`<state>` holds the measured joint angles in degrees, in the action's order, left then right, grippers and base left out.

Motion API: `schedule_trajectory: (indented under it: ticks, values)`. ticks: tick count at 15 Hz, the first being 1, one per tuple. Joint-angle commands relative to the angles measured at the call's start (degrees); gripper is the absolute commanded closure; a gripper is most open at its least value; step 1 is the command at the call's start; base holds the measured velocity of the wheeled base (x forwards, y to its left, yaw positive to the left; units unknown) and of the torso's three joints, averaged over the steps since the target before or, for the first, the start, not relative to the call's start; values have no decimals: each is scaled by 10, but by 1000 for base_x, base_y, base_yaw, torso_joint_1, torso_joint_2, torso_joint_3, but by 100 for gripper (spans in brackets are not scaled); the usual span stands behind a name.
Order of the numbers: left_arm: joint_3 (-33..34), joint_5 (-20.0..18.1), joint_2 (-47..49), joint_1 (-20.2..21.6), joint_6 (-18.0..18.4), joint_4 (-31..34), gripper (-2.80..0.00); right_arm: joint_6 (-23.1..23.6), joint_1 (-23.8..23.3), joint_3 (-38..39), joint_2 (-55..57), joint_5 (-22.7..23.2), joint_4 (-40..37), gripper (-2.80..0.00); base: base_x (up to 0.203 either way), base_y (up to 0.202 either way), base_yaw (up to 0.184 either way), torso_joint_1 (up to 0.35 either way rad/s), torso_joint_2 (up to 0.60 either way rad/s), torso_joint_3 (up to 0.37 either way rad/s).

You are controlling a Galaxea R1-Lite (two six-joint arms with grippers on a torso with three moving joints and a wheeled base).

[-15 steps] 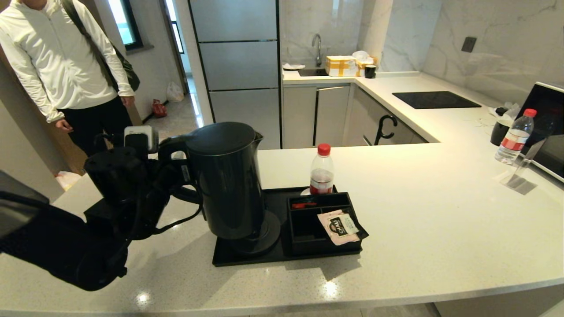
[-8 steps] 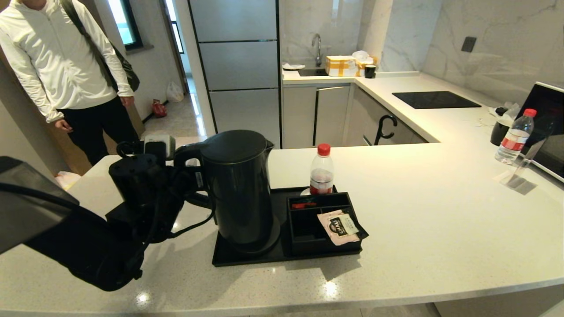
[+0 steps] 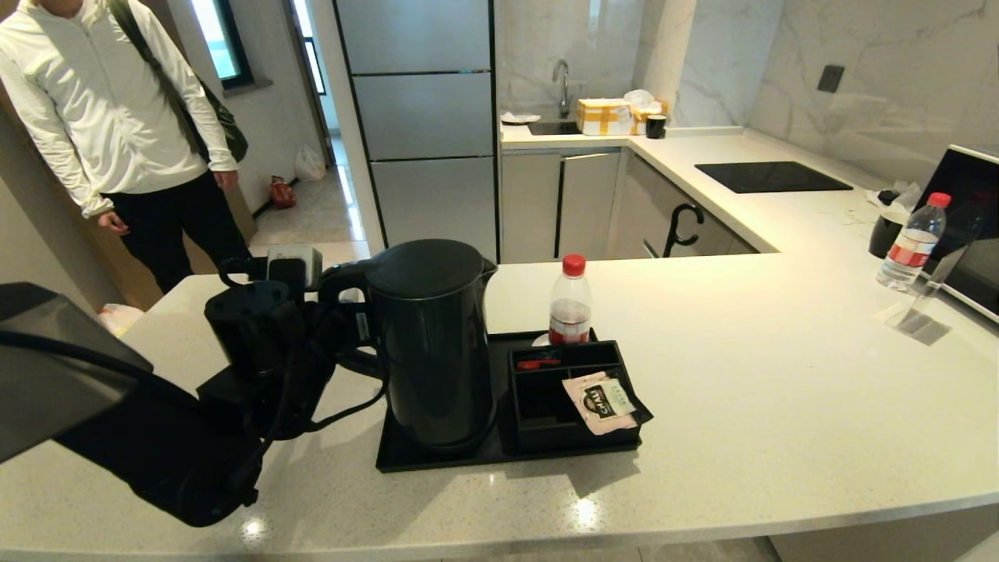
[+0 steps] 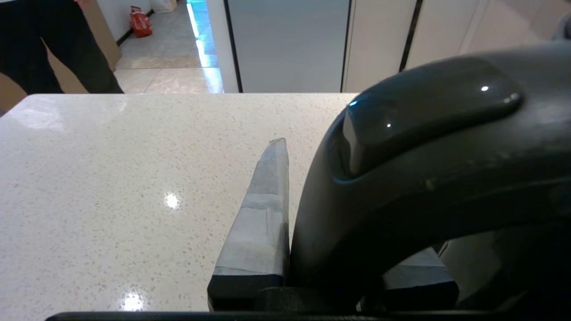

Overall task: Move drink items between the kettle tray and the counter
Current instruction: Return the kettle to its original position

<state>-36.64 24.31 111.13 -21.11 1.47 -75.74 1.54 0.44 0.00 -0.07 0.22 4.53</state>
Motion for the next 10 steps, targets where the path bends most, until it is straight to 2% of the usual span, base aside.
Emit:
schedule_trajectory:
  ticks: [1, 10]
  values:
    - [6, 1, 1, -2, 0, -5, 0, 0, 0, 18, 1, 0, 0, 0, 0, 0, 0, 0, 0, 0]
    - [18, 2, 23, -3, 0, -13, 0, 0, 0, 18, 1, 0, 0, 0, 0, 0, 0, 0, 0, 0]
